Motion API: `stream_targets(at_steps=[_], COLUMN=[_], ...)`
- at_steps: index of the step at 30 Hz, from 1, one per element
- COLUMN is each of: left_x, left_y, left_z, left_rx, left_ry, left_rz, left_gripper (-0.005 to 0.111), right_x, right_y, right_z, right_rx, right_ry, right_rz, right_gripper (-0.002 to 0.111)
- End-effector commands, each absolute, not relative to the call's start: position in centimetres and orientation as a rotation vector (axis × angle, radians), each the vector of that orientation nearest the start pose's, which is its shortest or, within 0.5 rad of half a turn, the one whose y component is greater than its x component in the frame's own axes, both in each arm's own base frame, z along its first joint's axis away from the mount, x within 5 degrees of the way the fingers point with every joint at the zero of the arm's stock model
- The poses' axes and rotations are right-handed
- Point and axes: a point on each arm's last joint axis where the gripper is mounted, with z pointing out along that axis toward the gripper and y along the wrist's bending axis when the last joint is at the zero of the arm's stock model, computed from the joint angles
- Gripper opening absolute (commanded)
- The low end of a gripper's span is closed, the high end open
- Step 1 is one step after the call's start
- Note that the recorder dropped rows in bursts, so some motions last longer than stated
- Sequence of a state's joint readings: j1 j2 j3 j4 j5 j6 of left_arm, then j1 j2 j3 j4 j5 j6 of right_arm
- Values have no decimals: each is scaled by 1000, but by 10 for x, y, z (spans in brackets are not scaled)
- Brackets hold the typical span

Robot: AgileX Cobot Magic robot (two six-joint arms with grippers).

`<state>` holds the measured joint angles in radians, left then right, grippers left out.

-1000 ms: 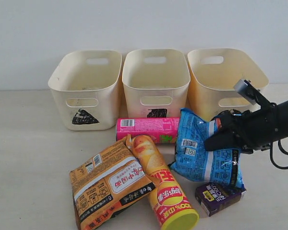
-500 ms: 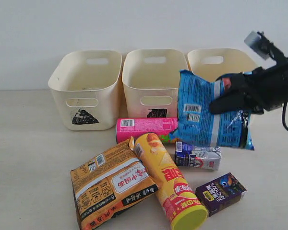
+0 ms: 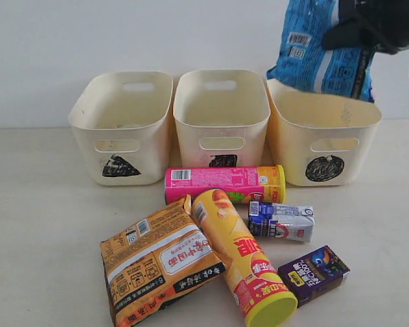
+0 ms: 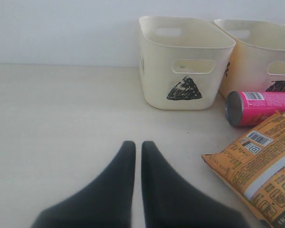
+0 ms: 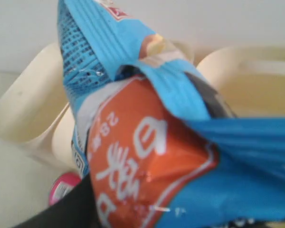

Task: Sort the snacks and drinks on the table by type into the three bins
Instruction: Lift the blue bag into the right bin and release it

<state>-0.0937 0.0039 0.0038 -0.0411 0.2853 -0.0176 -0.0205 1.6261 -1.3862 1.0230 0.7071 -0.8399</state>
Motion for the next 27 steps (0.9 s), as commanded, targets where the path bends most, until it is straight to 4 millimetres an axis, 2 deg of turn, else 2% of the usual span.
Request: stream_targets(at_steps=[1,6,11,13,15,20,22,24,27], left_x=[55,55,55,55,55,55,55,55,55], left_y=[-6,-6,-6,-6,-6,-6,-6,-6,-6], left_z=[188,188,188,188,188,188,188,188,188], left_rx=[33,33,33,33,33,33,33,33,33], left_ry=[1762,1762,1762,1762,1762,1762,1762,1762,1762], left_rz=[-121,-121,-121,-121,-121,-121,-121,-121,-121], left_gripper=[4,4,4,4,4,4,4,4,4], right_x=[396,431,461,471,479,490,491,490,485], right_y=[33,23,24,24,24,29,29,30,32], right_z=[342,312,284,272,264,251,250,254,265], right_rx=[-149,-70,-77,-70,-69,-74,-65,-66,-100], right_ry=[2020,2026,2069,2082,2091,2101,2094,2085,2077], right_rz=[535,433,454,452,453,456,442,439,453], right_gripper=[0,0,0,4,13,58,71,76,74])
